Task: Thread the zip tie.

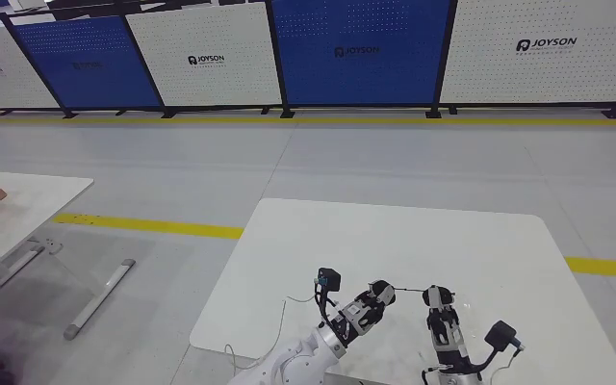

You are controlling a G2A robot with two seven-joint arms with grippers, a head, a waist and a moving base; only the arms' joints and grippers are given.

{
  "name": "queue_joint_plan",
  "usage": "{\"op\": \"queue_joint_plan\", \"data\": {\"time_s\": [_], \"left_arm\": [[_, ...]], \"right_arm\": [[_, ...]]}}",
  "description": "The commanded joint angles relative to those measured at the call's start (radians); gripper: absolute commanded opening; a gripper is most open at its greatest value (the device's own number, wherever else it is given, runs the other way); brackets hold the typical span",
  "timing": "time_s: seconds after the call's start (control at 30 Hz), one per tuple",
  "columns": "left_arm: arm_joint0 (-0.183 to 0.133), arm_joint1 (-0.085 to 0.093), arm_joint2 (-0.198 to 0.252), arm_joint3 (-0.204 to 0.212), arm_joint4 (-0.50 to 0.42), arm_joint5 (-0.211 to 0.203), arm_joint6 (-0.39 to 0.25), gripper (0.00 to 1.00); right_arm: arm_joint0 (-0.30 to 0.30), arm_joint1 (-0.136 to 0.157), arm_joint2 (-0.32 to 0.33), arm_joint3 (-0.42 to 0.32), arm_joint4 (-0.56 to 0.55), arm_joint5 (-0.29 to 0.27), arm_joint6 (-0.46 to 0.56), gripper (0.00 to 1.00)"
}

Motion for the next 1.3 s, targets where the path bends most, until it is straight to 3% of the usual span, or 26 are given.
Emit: {"op": "queue_joint_plan", "data": {"time_s": [0.0, 0.23, 0.47, 1.27], "left_arm": [[0.0, 0.0, 0.0, 0.0, 0.0, 0.0, 0.0, 0.0], [0.0, 0.0, 0.0, 0.0, 0.0, 0.0, 0.0, 0.0], [0.0, 0.0, 0.0, 0.0, 0.0, 0.0, 0.0, 0.0], [0.0, 0.0, 0.0, 0.0, 0.0, 0.0, 0.0, 0.0]], "right_arm": [[-0.009, -0.001, 0.009, -0.012, 0.005, 0.0, -0.008, 0.0], [-0.03, 0.001, 0.024, -0.017, -0.022, 0.0, -0.036, 0.0], [-0.011, -0.008, 0.013, 0.022, -0.029, 0.0, -0.027, 0.0], [0.014, -0.014, -0.018, 0.049, -0.06, 0.0, -0.063, 0.0]]}}
